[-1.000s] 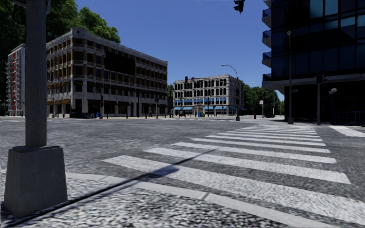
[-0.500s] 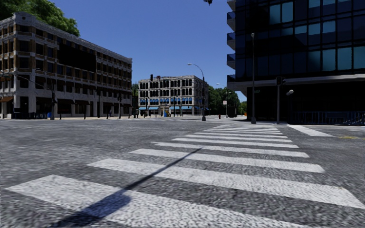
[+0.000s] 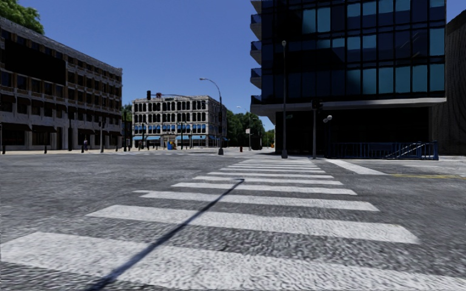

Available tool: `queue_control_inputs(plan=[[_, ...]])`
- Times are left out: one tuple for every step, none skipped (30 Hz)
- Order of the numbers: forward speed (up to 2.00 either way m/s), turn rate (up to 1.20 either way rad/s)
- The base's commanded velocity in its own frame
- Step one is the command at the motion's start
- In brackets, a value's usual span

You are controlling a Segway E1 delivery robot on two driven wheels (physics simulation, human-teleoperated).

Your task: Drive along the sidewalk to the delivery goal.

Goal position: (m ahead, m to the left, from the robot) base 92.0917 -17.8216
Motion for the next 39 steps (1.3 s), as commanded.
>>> queue_control_inputs(plan=[[1.74,-0.49],[1.74,-0.49],[1.74,-0.49],[1.74,-0.49],[1.74,-0.49],[1.74,-0.49],[1.74,-0.49],[1.74,-0.37],[1.78,0.00],[1.78,0.00],[1.80,0.00],[1.80,0.00],[1.81,0.00],[1.81,0.00],[1.81,0.00],[1.81,0.00],[1.81,0.00],[1.81,0.00],[1.81,0.00],[1.81,0.00],[1.81,0.00],[2.00,0.00],[2.00,0.00],[2.00,0.00],[2.00,0.00],[2.00,0.00],[2.00,0.00],[2.00,0.00],[2.00,0.00],[2.00,0.00],[2.00,0.00],[2.00,0.00],[2.00,0.00],[2.00,0.00],[2.00,-0.10],[2.00,-0.22],[2.00,-0.26],[2.00,-0.28],[2.00,-0.28]])
